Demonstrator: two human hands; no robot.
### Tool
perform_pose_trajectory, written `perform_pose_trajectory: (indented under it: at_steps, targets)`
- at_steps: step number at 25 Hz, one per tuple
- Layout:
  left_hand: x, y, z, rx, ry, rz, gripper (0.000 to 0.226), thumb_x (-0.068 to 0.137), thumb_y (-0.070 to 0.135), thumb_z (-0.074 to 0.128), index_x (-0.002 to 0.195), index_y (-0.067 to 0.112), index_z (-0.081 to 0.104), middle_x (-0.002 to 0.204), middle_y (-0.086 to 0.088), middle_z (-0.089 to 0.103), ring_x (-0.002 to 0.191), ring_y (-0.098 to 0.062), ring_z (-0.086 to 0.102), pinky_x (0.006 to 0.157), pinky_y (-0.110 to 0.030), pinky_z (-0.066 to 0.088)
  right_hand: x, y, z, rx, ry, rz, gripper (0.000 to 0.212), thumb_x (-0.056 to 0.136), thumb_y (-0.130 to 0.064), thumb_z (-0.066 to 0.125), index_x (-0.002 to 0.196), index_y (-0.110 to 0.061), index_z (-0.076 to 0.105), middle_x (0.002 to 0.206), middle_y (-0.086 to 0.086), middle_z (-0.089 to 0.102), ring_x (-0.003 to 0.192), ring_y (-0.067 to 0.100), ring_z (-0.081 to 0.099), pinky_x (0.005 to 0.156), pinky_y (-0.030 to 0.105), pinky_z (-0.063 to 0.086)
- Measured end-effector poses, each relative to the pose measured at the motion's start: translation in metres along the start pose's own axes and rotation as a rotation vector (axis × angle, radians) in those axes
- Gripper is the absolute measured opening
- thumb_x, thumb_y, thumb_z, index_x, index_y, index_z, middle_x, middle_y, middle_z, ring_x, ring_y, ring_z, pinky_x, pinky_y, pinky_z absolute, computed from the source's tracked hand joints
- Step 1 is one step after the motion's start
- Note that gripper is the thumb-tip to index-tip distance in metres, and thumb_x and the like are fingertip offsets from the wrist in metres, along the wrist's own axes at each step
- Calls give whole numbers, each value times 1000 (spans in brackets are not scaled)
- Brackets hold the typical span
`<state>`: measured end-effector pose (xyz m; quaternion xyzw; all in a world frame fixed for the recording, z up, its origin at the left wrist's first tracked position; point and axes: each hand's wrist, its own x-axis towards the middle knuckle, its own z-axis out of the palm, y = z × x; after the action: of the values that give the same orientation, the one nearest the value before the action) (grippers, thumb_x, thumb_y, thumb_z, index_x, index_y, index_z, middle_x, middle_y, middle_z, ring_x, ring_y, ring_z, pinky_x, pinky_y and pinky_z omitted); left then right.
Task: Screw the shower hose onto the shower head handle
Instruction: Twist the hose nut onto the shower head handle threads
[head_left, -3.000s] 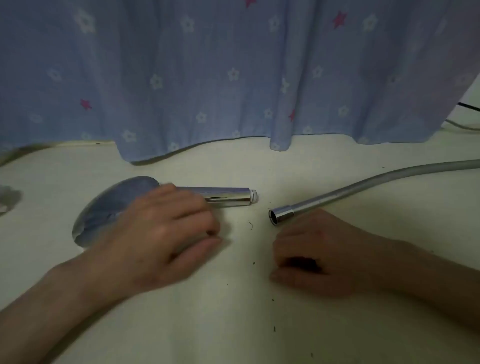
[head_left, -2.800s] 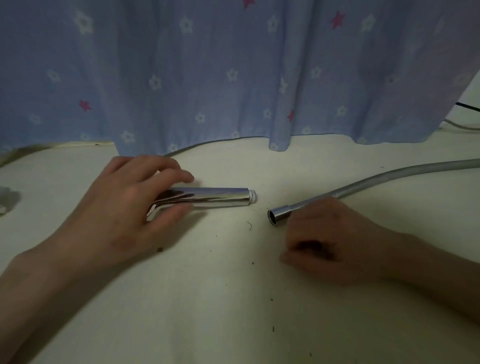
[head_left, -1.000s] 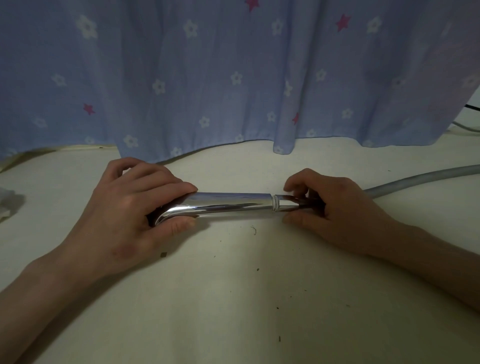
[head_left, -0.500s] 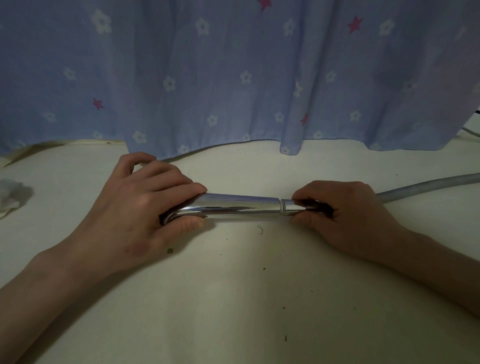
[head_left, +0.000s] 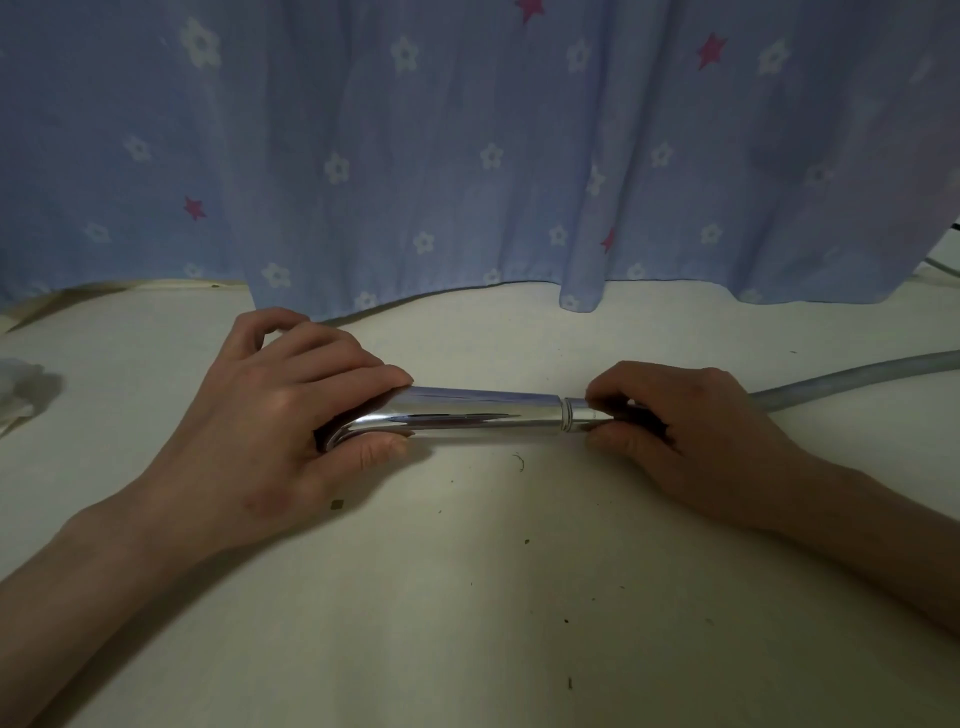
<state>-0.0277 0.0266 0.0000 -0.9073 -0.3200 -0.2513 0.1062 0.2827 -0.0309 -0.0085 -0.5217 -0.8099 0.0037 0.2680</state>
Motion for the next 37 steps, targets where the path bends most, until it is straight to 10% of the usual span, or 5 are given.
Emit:
perform_pose_trajectory:
  at_steps: [8,14,20,37]
  targets:
    - [0,1,1,4,6,0,46,94,57,45,113,23,68,101,10,70,99,-16,60,100,-41,31,0,1,1,-5,-24,39,36,78,-57,52,95,-25,54,70,-23,51,60,-6,50,57,7,31]
    - [0,2,1,-1,5,-3,43,93,55,49,114,23,68,101,10,70,98,-16,62,100,-42,32,0,-1,0,-57,-17,-5,38,87,-48,41,86,-16,62,64,-3,62,51,13,52,51,26,41]
    - [0,2,1,-4,2,-7,44,93,57,47,113,23,68,101,12,69,99,-14,59,101,-38,29,0,0,1,-8,-42,72,21,80,-39,64,89,-22,55,69,-13,54,58,2,49,54,17,33]
    - [0,4,0,2,17,-14,43,92,54,50,113,22,69,102,10,70,99,-17,62,99,-41,31,-1,-1,0,-23,-7,12,44,84,-58,43,90,-18,60,70,-4,63,54,8,52,52,26,42]
